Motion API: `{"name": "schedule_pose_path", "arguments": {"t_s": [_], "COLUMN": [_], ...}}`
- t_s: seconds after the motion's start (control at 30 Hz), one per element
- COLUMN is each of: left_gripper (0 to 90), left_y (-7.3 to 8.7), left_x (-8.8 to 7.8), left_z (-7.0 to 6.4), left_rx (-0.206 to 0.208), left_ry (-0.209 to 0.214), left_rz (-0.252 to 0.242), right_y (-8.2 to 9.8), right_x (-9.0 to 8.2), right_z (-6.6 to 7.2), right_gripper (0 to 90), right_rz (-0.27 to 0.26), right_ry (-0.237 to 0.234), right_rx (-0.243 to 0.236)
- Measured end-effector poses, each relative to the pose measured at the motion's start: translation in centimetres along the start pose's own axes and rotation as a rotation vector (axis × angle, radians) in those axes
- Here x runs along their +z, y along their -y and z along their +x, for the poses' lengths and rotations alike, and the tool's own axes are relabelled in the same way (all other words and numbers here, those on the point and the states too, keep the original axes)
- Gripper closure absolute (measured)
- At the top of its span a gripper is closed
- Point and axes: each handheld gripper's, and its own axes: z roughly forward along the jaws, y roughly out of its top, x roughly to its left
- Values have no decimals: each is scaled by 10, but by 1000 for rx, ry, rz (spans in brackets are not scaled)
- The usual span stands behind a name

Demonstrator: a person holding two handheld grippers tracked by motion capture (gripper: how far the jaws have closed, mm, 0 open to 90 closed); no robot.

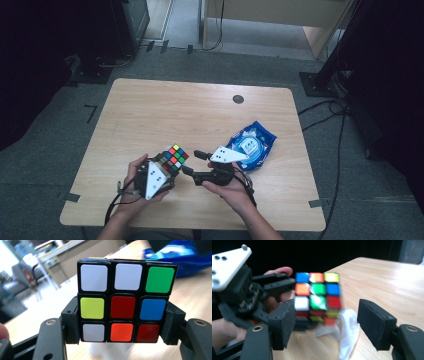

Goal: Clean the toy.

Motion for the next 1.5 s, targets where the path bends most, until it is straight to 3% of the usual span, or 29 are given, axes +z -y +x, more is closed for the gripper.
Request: {"name": "schedule_pose_path", "arguments": {"t_s": [0.23, 0.43, 0.57, 0.6, 0.67, 0.73, 0.8, 0.97, 1.27, 1.37, 1.43, 1.5], "left_gripper": [337, 337, 337, 337, 337, 337, 337, 337, 337, 337, 337, 337], "left_y": [14, 23, 27, 27, 28, 29, 29, 29, 22, 20, 19, 17], "left_x": [-28, -47, -55, -56, -58, -59, -58, -52, -37, -32, -30, -27], "left_z": [28, 33, 31, 30, 29, 28, 28, 28, 26, 26, 26, 26], "left_rx": [-122, -169, -192, -192, -189, -197, -210, -225, -215, -214, -209, -214], "left_ry": [-71, -102, -104, -107, -102, -100, -94, -74, -34, -23, -18, -11], "left_rz": [13, 28, 33, 36, 42, 44, 42, 44, 27, 25, 22, 16], "right_y": [8, 20, 30, 32, 35, 35, 33, 23, 9, 5, 6, 11], "right_x": [31, 67, 90, 95, 99, 98, 95, 76, 41, 30, 26, 28], "right_z": [-5, 0, 7, 8, 7, 2, -1, -7, -8, -11, -12, -12], "right_gripper": [336, 327, 314, 336, 490, 662, 761, 898, 900, 900, 900, 872], "right_rz": [72, 137, 190, 202, 209, 212, 215, 144, 22, -3, 12, 61], "right_ry": [69, 120, 170, 200, 253, 257, 263, 263, 268, 309, 327, 301], "right_rx": [10, -5, -76, -99, -107, -91, -93, -62, -93, -130, -164, -194]}}
